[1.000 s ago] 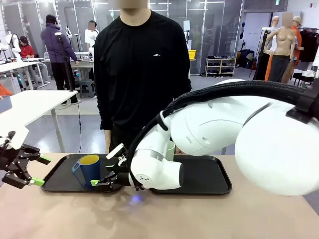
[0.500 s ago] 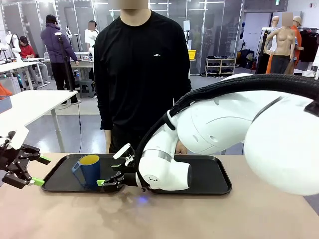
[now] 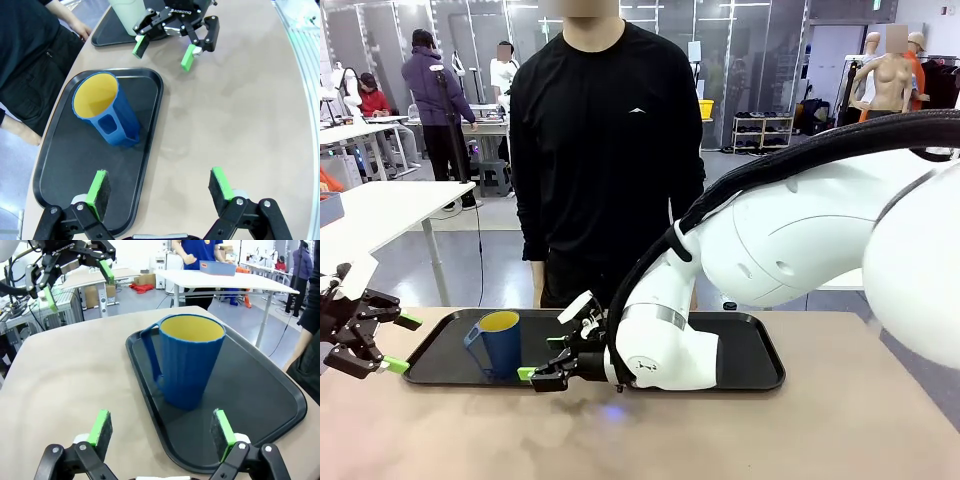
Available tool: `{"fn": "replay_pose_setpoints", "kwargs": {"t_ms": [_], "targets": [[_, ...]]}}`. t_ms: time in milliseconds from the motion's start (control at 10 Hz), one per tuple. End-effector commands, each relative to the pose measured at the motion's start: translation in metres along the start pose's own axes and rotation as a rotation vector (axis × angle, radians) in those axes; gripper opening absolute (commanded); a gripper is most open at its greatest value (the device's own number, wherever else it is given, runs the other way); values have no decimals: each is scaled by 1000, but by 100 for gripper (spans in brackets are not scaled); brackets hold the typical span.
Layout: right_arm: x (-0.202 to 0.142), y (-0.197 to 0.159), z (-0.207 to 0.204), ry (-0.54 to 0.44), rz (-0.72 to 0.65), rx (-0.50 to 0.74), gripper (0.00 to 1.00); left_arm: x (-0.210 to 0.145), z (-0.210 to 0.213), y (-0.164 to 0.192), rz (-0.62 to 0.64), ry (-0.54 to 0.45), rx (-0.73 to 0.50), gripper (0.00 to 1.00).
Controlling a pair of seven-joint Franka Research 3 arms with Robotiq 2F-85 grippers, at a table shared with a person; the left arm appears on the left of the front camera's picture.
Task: Sort and store the cups by type.
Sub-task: Pick up the Handle plastic cup and place it into the empty Flat Tray.
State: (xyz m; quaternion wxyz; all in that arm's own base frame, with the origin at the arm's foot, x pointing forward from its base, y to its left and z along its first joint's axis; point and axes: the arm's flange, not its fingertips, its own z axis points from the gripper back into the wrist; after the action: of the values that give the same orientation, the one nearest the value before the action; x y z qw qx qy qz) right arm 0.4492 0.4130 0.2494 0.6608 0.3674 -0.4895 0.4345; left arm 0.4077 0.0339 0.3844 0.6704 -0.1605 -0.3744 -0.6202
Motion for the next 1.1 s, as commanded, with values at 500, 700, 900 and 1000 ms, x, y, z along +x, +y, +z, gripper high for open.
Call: {"fn": "replay_pose_setpoints", "kwargs": {"t_ms": [500, 700, 900, 1000], "targets": [[0, -5, -8, 11, 21, -22, 100, -1, 1, 4, -11, -6, -9, 100], [0, -5, -8, 11, 21, -22, 100, -1, 1, 4, -11, -6, -9, 100], [0, -5, -8, 11, 21, -22, 100, -1, 1, 4, -11, -6, -9, 100], [0, -5, -8, 11, 21, -22, 100, -1, 1, 4, -11, -6, -9, 100]]}}
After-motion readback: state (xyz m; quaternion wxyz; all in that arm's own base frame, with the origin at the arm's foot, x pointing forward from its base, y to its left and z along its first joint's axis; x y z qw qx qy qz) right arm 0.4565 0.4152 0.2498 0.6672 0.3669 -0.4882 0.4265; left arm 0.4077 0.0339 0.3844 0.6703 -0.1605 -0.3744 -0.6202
